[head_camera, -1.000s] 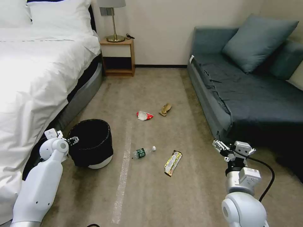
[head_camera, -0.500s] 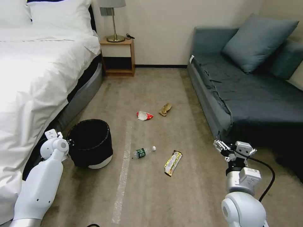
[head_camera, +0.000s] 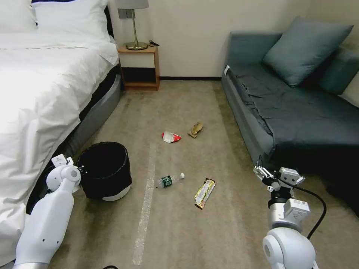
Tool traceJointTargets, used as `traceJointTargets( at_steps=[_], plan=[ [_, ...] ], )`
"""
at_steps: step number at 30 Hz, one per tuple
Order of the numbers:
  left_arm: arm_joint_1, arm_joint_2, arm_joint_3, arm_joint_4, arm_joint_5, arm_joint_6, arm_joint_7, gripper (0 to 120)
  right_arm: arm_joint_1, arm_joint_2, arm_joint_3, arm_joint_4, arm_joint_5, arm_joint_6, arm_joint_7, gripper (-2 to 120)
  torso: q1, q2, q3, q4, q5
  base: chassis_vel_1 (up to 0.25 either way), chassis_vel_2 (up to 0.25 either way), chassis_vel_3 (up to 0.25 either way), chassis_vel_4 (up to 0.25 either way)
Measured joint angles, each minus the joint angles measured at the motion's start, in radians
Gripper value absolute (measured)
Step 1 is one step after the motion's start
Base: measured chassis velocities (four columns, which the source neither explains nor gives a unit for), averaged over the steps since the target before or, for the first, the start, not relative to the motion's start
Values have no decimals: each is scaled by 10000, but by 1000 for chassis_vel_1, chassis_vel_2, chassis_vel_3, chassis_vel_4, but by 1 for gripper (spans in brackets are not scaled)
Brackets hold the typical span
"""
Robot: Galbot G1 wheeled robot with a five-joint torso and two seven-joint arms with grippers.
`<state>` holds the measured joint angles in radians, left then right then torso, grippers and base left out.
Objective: Pick up the trash bin, then pick up the garbage on the floor and place it into the trash bin.
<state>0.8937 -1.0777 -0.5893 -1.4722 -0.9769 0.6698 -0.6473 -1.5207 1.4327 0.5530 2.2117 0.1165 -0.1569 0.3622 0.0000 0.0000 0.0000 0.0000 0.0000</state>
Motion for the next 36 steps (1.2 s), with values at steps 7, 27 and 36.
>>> traceJointTargets(
  at_steps=[7,27,36],
  plan=[
    [1584,-78,-916,-2787,1126,-23,676,5,-269,-180,-78,92,198,382,1,100,0,-1,0,0,1,0,0,0,0],
    [3222,-743,-1590,-5267,4453,-420,2172,4,-1004,-376,-901,-824,-883,3050,-922,100,0,0,0,0,0,0,0,0,0],
    [3174,-824,-1592,-5028,4536,-523,2236,4,-814,-239,-1143,-1135,-1108,3181,-1093,100,0,0,0,0,0,0,0,0,0]
  ],
)
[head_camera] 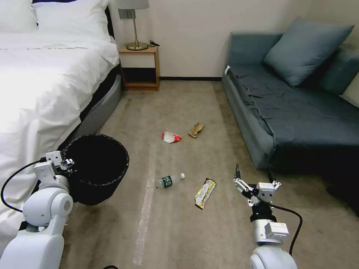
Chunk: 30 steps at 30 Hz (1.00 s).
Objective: Pick up the trash bin, then pick up the garbage on the floor and place it into the trash bin.
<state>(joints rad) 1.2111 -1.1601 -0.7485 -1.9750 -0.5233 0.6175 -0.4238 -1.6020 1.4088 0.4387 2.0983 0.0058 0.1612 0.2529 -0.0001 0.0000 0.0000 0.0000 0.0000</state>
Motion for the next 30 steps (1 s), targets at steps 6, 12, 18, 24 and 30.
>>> traceJointTargets(
  at_steps=[6,12,18,24,30],
  plan=[
    [-63,1,-2,128,28,-101,20,4,21,14,0,-56,-61,5,-13,100,0,0,0,0,0,-39,38,20,-34],
    [-83,2,-10,162,36,-153,40,4,35,35,-29,-77,-129,5,-14,100,0,-1,0,0,-1,-92,91,77,-91],
    [-90,21,-60,193,40,-214,64,4,44,64,-100,-108,-209,-23,-12,100,0,-1,1,0,0,-93,105,94,-99],
    [-101,33,-105,208,48,-246,93,4,56,96,-150,-156,-284,-59,-3,100,1,0,1,0,0,-82,67,73,-70],
    [-152,46,-113,211,35,-247,107,4,117,144,-203,-189,-359,-120,-1,100,0,0,0,0,0,-69,85,84,-60]
  ],
)
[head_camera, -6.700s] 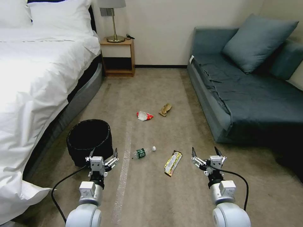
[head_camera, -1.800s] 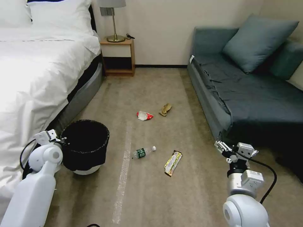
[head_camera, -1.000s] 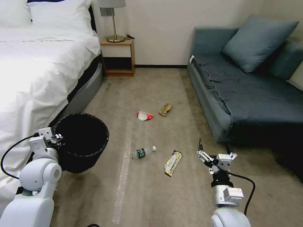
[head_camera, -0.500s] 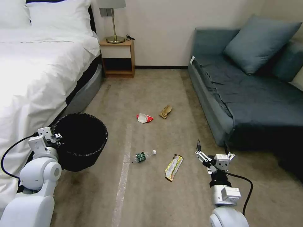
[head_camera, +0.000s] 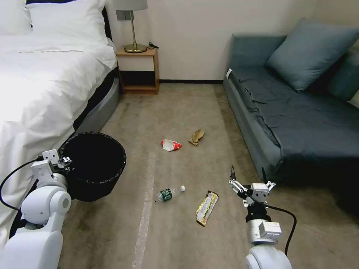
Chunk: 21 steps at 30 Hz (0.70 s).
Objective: Pick up the trash bin, then pick up the garbage on the floor and place it into the trash bin.
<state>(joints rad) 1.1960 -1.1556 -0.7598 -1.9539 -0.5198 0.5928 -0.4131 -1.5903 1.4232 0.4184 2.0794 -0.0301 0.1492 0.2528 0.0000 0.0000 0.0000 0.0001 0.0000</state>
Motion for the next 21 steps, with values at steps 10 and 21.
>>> traceJointTargets(
  at_steps=[10,21],
  plan=[
    [-38,16,1,49,-15,-35,40,4,20,40,-22,-101,-81,-18,13,100,0,0,0,0,0,-115,111,114,-109],
    [-99,-77,132,117,27,-83,55,4,374,-192,-153,-577,406,-449,405,100,0,0,1,0,0,-78,82,90,-87]
  ],
)
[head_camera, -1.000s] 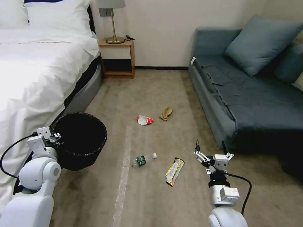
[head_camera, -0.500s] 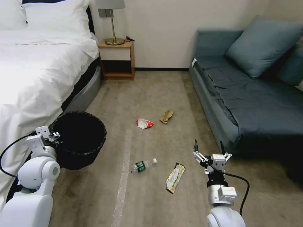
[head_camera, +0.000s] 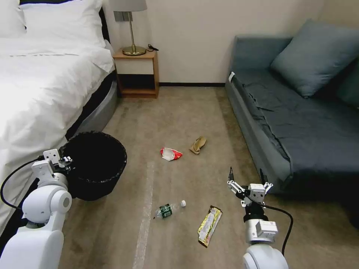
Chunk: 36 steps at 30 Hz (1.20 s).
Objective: Pick up the trash bin, then pick up the garbage on the floor and place it into the trash bin.
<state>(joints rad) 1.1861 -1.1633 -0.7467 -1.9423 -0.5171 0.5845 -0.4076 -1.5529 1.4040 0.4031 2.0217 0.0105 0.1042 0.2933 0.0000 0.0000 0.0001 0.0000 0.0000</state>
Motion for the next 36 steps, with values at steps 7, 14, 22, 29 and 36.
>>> traceJointTargets(
  at_steps=[7,14,22,29,36],
  plan=[
    [-143,-47,194,148,49,-5,89,4,675,-419,-995,-302,2676,-2885,1670,100,0,0,-1,0,0,0,0,0,0],
    [-208,-60,221,380,126,-127,175,4,1841,-667,-2117,-1288,6558,-5639,3789,100,0,0,0,-2,-1,0,0,0,0],
    [-134,-165,131,499,254,-278,223,4,3215,-430,-3439,-4078,8502,-6498,5298,100,0,-1,0,-1,-1,0,0,0,0],
    [15,-175,19,418,268,-324,232,4,3728,-161,-3454,-5610,7877,-5985,4931,100,0,-1,0,1,-1,0,0,0,0],
    [29,-192,6,427,296,-384,233,4,3772,-64,-3380,-6000,7503,-5764,4690,100,0,0,0,-1,-1,0,0,0,0]
  ],
)
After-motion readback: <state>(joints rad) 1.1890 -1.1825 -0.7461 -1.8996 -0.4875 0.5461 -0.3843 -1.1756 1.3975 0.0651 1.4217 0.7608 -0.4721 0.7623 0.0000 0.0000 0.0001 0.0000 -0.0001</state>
